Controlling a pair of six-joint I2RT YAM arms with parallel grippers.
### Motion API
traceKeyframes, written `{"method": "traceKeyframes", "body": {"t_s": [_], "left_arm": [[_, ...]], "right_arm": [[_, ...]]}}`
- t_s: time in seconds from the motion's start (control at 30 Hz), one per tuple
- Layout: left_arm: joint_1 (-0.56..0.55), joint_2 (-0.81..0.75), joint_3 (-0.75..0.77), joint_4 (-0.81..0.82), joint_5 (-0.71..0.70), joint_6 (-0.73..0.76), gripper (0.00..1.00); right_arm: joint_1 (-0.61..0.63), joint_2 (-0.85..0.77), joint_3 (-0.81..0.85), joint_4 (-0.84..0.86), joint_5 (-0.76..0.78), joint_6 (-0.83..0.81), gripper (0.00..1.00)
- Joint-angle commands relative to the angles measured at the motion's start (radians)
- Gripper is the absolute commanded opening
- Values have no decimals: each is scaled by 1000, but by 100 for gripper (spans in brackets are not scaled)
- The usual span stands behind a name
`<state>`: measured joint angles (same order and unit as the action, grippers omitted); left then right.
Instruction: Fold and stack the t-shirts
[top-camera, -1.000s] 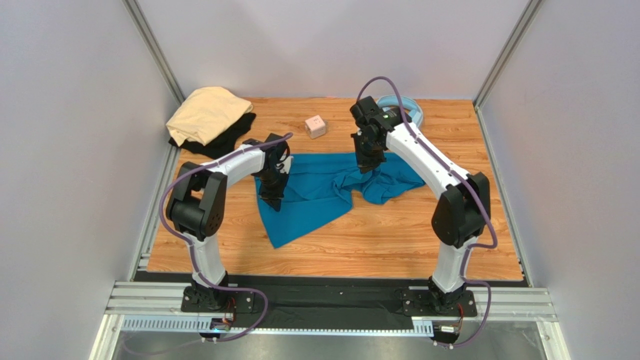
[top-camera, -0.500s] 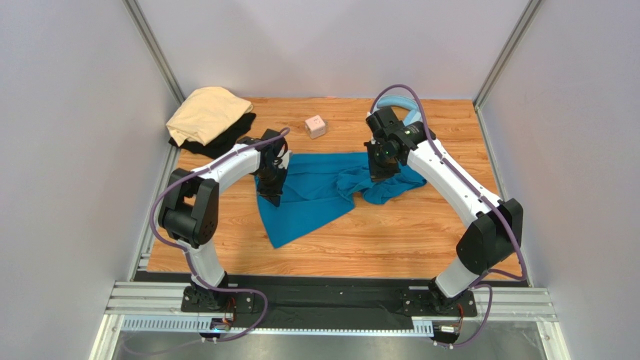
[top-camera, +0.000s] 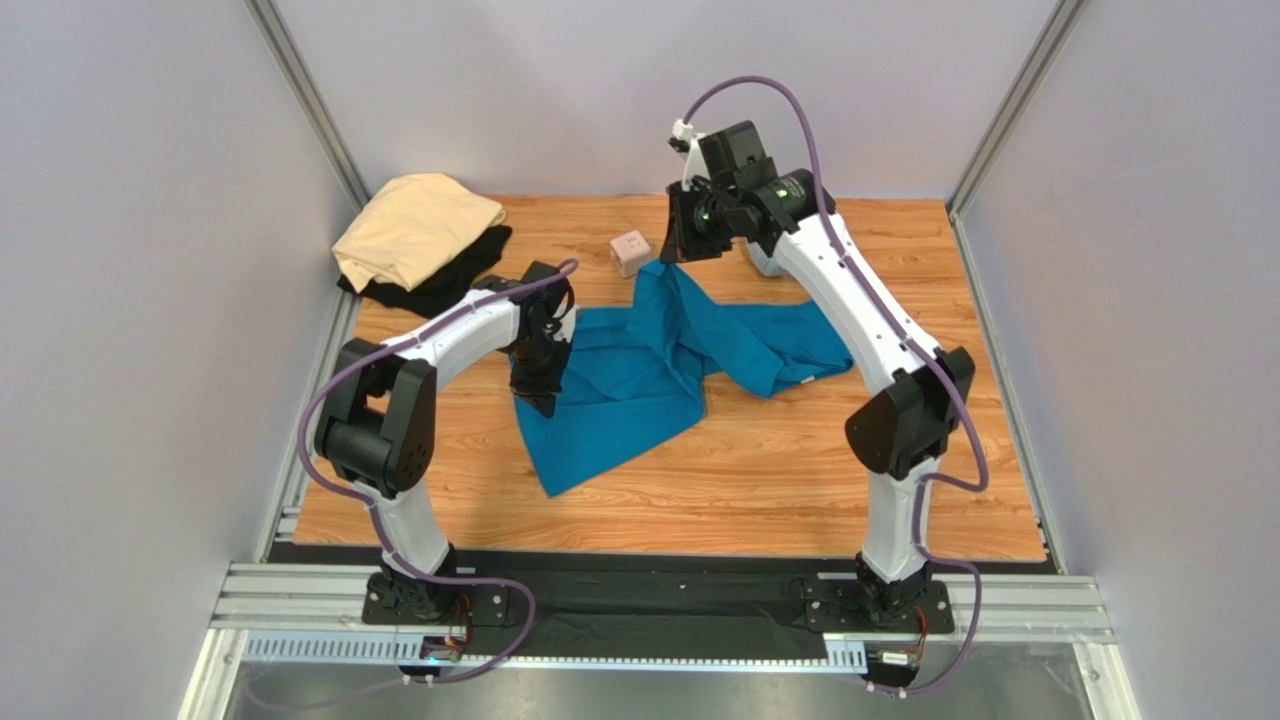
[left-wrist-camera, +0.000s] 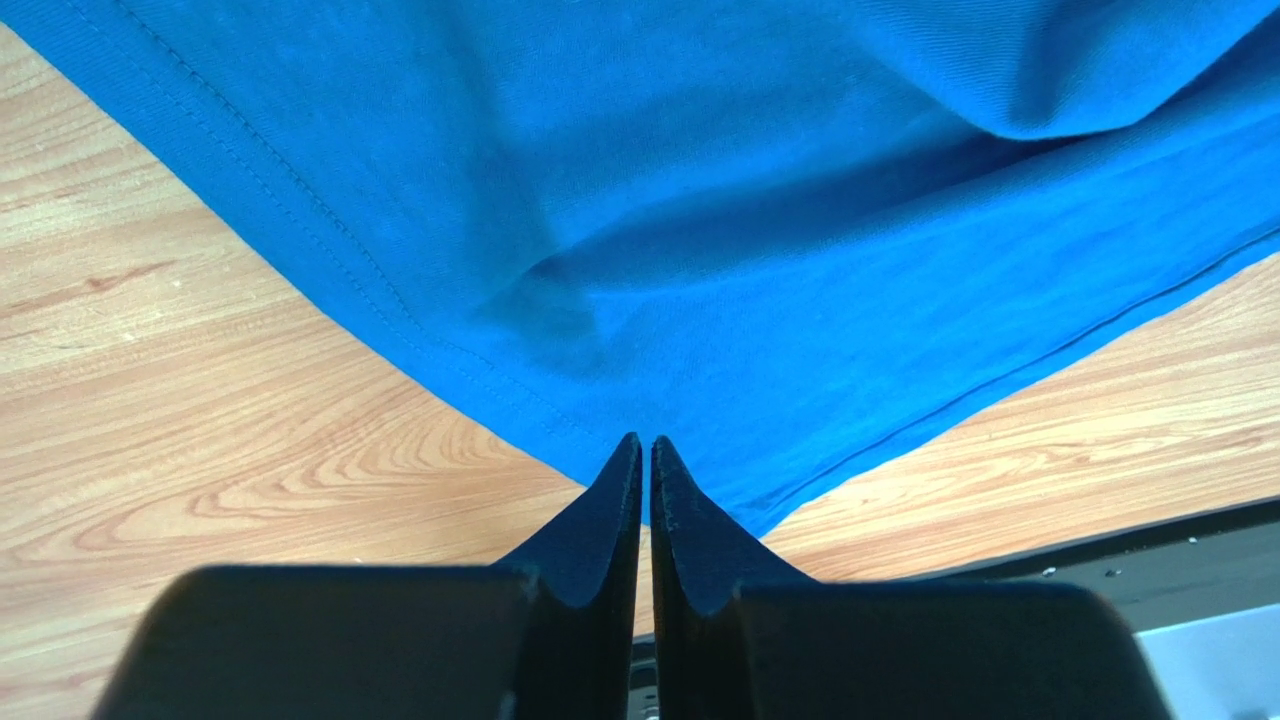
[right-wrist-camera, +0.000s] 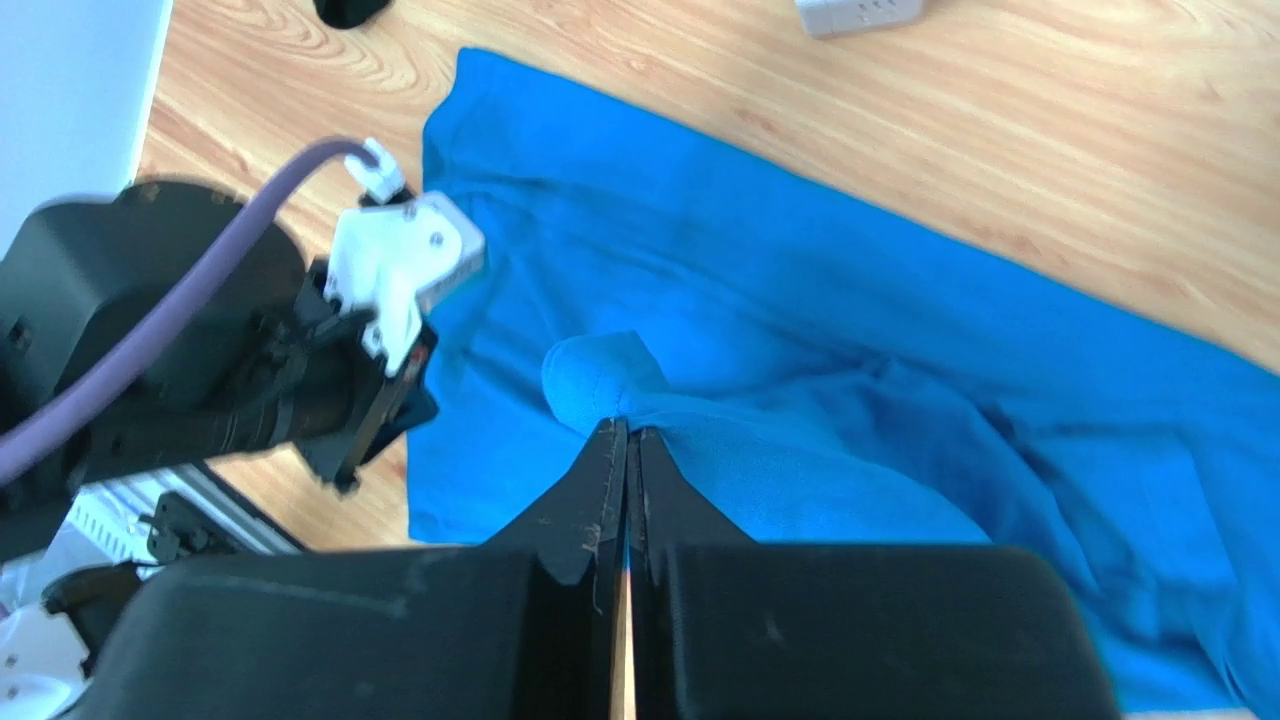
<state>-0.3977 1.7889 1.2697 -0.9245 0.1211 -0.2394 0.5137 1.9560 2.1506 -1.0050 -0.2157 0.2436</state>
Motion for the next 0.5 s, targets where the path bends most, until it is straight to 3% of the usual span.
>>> {"method": "traceKeyframes", "body": {"t_s": [0.0, 0.23, 0.47], "left_arm": [[-1, 21, 39, -20, -9, 3, 10], [-3, 69, 82, -23, 0, 9, 10], [-1, 119, 115, -27, 11, 9, 10]], "right_arm": [[-6, 162, 92, 16, -53, -9, 0], [-15, 332, 37, 2, -39, -1, 0], [-24, 328, -47, -10, -19, -13, 0]]}}
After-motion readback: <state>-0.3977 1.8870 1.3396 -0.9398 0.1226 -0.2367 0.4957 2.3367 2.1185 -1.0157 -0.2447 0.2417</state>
